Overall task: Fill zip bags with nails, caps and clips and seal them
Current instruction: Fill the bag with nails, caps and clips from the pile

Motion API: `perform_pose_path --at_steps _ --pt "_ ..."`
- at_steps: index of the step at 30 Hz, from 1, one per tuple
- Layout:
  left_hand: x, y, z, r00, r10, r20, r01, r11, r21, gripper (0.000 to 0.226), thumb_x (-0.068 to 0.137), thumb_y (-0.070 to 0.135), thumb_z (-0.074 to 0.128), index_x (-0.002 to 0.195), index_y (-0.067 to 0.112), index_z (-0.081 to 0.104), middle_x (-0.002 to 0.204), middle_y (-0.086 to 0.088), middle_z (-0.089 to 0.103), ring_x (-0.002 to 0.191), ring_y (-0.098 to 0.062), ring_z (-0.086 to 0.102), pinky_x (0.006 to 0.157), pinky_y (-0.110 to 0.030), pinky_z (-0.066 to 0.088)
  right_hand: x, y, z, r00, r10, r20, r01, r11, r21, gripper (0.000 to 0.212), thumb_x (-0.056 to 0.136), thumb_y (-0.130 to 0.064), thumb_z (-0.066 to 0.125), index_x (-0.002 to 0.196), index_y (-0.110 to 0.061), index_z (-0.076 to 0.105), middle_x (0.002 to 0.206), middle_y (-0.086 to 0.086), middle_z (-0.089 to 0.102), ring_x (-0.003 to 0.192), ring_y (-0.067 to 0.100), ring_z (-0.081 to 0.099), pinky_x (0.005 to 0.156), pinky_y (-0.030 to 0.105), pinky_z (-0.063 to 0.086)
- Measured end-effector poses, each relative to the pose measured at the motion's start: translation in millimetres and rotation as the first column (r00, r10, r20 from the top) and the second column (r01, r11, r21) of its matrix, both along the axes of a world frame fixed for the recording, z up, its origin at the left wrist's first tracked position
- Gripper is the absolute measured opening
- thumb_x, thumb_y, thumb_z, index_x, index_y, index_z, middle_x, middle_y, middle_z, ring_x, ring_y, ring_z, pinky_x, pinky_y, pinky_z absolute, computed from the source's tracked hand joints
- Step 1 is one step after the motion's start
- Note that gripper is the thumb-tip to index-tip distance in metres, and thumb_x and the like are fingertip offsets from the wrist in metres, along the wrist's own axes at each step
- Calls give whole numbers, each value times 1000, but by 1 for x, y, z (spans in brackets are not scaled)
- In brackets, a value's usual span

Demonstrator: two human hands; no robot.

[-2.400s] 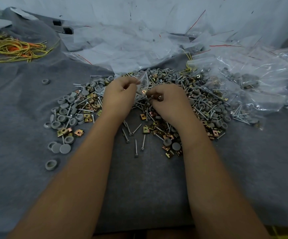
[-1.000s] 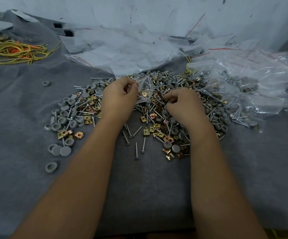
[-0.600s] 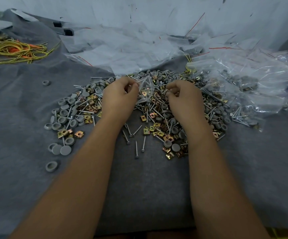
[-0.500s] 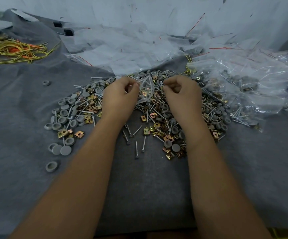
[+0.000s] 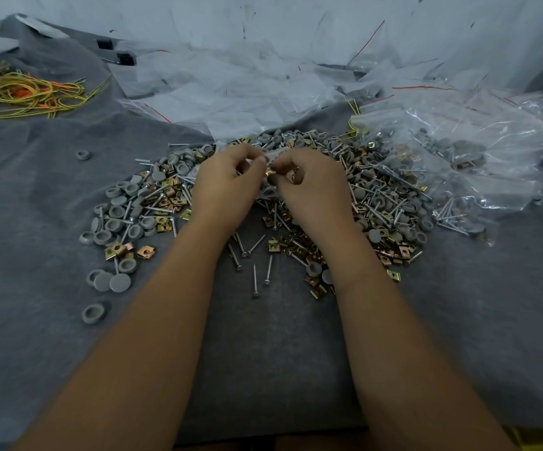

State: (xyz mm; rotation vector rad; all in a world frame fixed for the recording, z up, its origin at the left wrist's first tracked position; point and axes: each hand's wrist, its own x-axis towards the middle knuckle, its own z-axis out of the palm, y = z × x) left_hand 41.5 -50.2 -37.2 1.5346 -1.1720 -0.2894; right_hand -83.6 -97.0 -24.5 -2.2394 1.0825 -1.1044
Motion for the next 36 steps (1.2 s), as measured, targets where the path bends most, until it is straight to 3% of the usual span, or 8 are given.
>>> perform_pose_path --at_steps 4,7,11,15,19,23,29,36 --pt "1 -1 -1 1000 3 -26 -2 1000 16 14 92 29 55 86 33 67 57 17 59 47 2 46 52 -25 39 -4 3 8 985 18 169 -29 998 64 12 90 -18 63 91 -26 71 84 -17 66 73 -2 59 66 18 49" --pt "2 -1 -2 998 19 -57 -18 1000 20 15 93 29 55 87 30 68 57 11 56 47 -1 43 55 -29 41 -15 0 15 945 -144 293 98 981 166 20 90 -14 54 89 -27 70 75 -13 63 58 2 54 53 25 47" --pt "2 -1 -2 998 24 -64 -22 999 31 16 93 29 55 84 32 67 59 9 55 47 -4 42 54 -29 39 -29 -3 17 966 -257 9 249 946 208 24 81 -12 45 79 -22 66 70 -5 61 59 14 50 55 30 41" --pt "1 -1 -2 997 34 -76 -30 999 44 17 93 29 55 82 32 67 61 8 57 46 -3 41 53 -29 39 -27 0 14 898 -167 -408 251 954 162 15 78 -24 49 84 -24 63 81 -1 61 90 20 51 76 37 46" --pt "1 -2 -1 997 41 -70 -37 998 54 17 93 29 55 82 32 66 60 8 57 45 -2 41 53 -28 39 -21 -1 11 841 -137 -523 185 982 41 19 79 -28 59 96 -23 62 87 -2 60 97 24 50 79 35 41" --pt "0 -1 -1 998 40 -57 -37 997 64 19 93 29 54 78 36 63 60 8 56 45 -1 41 53 -27 38 -15 0 11 888 -133 -439 156 988 16 23 81 -26 62 103 -21 68 97 1 64 97 25 57 87 41 49" --pt "0 -1 1 999 43 -31 -41 997 72 17 94 27 54 82 33 64 65 5 61 53 -8 49 56 -32 44 -3 11 12 991 -130 -22 122 967 -225 13 80 -15 64 92 -14 61 86 -2 56 85 16 49 77 36 44" --pt "-2 0 4 999 35 -37 -34 999 43 29 84 36 43 84 19 67 70 4 60 66 -18 54 66 -42 48 11 18 6 990 -42 -135 -2 952 -306 7 81 -11 65 88 -8 64 90 7 62 90 27 54 79 41 42"
